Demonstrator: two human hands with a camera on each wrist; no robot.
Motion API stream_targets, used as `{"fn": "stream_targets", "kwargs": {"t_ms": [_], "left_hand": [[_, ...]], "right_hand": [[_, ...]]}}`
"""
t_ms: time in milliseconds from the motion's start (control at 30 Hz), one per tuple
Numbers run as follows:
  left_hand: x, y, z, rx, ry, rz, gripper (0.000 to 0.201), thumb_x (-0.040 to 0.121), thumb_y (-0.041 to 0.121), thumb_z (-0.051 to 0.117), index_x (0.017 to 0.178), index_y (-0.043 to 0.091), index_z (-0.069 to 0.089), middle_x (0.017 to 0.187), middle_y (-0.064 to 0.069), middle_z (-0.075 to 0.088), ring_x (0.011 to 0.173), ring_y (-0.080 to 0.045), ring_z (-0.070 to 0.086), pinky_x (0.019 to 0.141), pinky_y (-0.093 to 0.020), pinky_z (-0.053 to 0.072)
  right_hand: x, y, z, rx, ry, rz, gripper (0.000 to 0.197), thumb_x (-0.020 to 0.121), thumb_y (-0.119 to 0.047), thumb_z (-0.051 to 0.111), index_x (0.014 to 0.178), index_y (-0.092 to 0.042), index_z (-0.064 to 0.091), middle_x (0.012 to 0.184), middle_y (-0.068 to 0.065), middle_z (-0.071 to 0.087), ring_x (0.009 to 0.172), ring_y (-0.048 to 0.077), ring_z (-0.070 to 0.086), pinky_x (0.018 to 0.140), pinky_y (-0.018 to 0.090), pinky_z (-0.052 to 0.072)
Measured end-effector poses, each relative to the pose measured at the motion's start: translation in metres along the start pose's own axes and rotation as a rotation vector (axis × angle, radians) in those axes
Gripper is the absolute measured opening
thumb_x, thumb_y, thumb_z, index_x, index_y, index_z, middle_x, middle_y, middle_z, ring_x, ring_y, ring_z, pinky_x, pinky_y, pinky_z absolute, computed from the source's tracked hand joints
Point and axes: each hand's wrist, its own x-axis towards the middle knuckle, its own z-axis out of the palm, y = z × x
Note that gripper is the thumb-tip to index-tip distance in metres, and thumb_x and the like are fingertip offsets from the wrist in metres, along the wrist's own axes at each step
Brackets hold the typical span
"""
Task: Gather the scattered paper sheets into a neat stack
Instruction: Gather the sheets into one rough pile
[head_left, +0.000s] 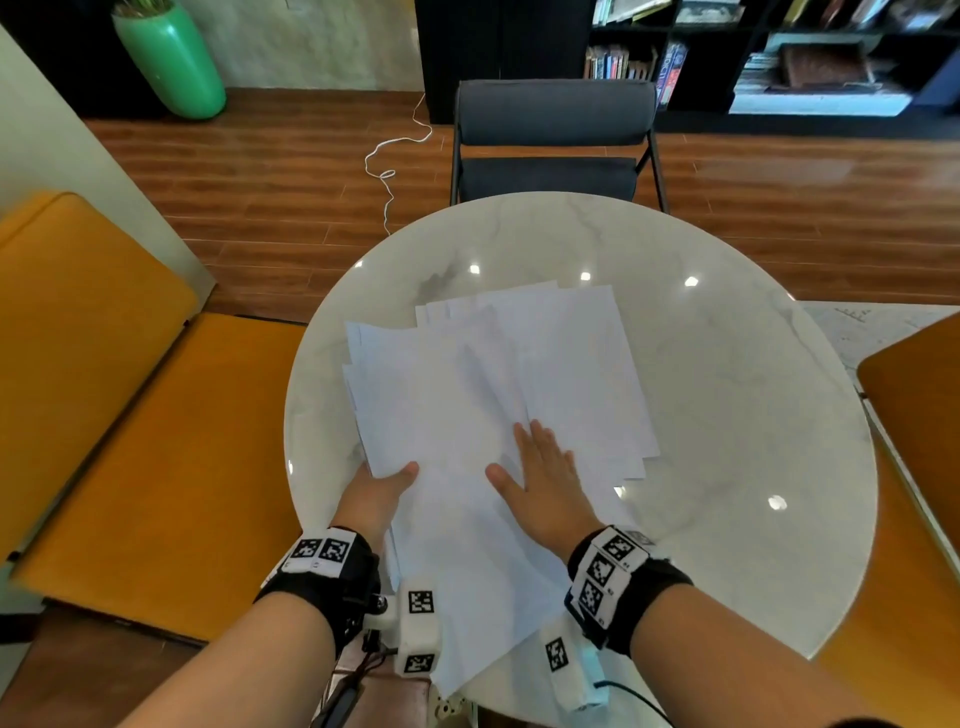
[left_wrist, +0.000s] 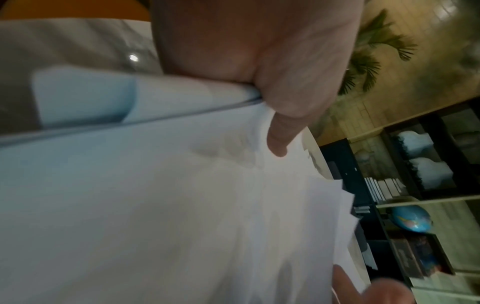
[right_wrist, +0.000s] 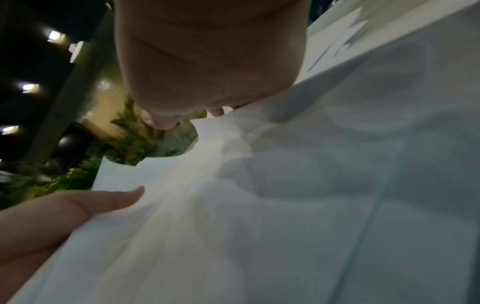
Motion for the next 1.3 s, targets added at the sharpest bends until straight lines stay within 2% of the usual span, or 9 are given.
{"fn": "stream_targets", "kwargs": {"t_ms": [200,267,433,600,700,933,1067,1167,1300], "left_hand": [[0.008,-0.015,-0.017,0.119,0.142,-0.024,0.043,0.089,0.022,0.06,0.13,0.013,0.051,0.126,-0.011,0.062,0.113,-0.037,0.057,0.103,-0.051,0.043],[0.007,-0.016,-0.022,0.12,0.181,-0.032,0.041,0.09,0.023,0.059,0.128,0.012,0.053,0.124,-0.011,0.062,0.114,-0.037,0.057,0.103,-0.05,0.043],[0.011,-0.017,-0.043,0.129,0.289,-0.021,0.036,0.087,0.026,0.063,0.119,0.01,0.058,0.121,-0.013,0.065,0.11,-0.037,0.06,0.099,-0.05,0.047],[0.018,-0.025,-0.058,0.042,0.245,-0.033,0.033,0.074,0.029,0.077,0.102,0.021,0.062,0.115,-0.009,0.069,0.104,-0.034,0.065,0.095,-0.053,0.049],[0.024,-0.028,-0.061,0.025,0.206,-0.054,0.053,0.059,0.039,0.083,0.104,0.016,0.067,0.108,-0.007,0.072,0.097,-0.033,0.068,0.091,-0.053,0.052],[0.016,-0.026,-0.063,-0.007,0.196,-0.041,0.04,0.082,0.024,0.071,0.118,0.012,0.061,0.121,-0.009,0.066,0.112,-0.033,0.059,0.102,-0.052,0.043],[0.016,-0.031,-0.061,0.093,0.178,-0.039,0.044,0.084,0.028,0.068,0.123,0.012,0.056,0.122,-0.005,0.062,0.116,-0.029,0.054,0.105,-0.047,0.04],[0.017,-0.039,-0.06,0.111,0.166,-0.022,0.044,0.081,0.027,0.07,0.122,0.014,0.058,0.124,-0.006,0.064,0.115,-0.032,0.057,0.104,-0.05,0.042],[0.011,-0.039,-0.06,0.074,0.167,-0.004,0.037,0.084,0.018,0.068,0.119,0.011,0.06,0.118,-0.009,0.066,0.111,-0.033,0.059,0.102,-0.05,0.043]], "right_hand": [[0.003,0.024,-0.029,0.203,0.323,0.014,0.059,0.093,-0.045,0.048,0.144,-0.019,0.037,0.148,0.005,0.044,0.135,0.022,0.04,0.113,0.034,0.028],[0.018,0.051,-0.046,0.024,0.384,0.139,0.067,0.091,-0.047,0.05,0.147,-0.016,0.03,0.155,0.01,0.029,0.143,0.028,0.026,0.117,0.039,0.019],[0.037,0.094,-0.068,-0.23,0.132,0.407,0.095,0.082,-0.061,0.054,0.152,-0.021,0.004,0.161,0.013,-0.007,0.147,0.034,-0.005,0.117,0.052,0.006],[0.04,0.077,-0.069,-0.234,0.216,0.375,0.089,0.08,-0.044,0.066,0.15,-0.021,0.015,0.155,0.016,0.021,0.14,0.037,0.022,0.111,0.05,0.027],[0.044,0.063,-0.072,-0.202,0.243,0.456,0.105,0.069,-0.048,0.075,0.149,-0.022,0.012,0.141,0.018,0.035,0.129,0.036,0.036,0.102,0.048,0.035],[0.031,0.046,-0.056,-0.22,0.385,0.368,0.083,0.079,-0.07,0.045,0.142,-0.017,0.036,0.145,0.015,0.032,0.129,0.037,0.033,0.104,0.049,0.029],[0.022,0.019,-0.027,-0.2,0.175,0.318,0.092,0.072,-0.055,0.069,0.141,-0.011,0.026,0.132,0.014,0.046,0.12,0.034,0.047,0.096,0.044,0.039],[0.029,0.015,-0.028,0.074,0.116,0.411,0.072,0.074,-0.03,0.077,0.126,-0.005,0.035,0.124,0.018,0.054,0.114,0.035,0.055,0.093,0.041,0.046],[0.03,0.015,-0.041,-0.025,0.164,0.52,0.08,0.068,-0.037,0.08,0.126,-0.009,0.033,0.126,0.015,0.039,0.114,0.036,0.049,0.088,0.045,0.045]]}}
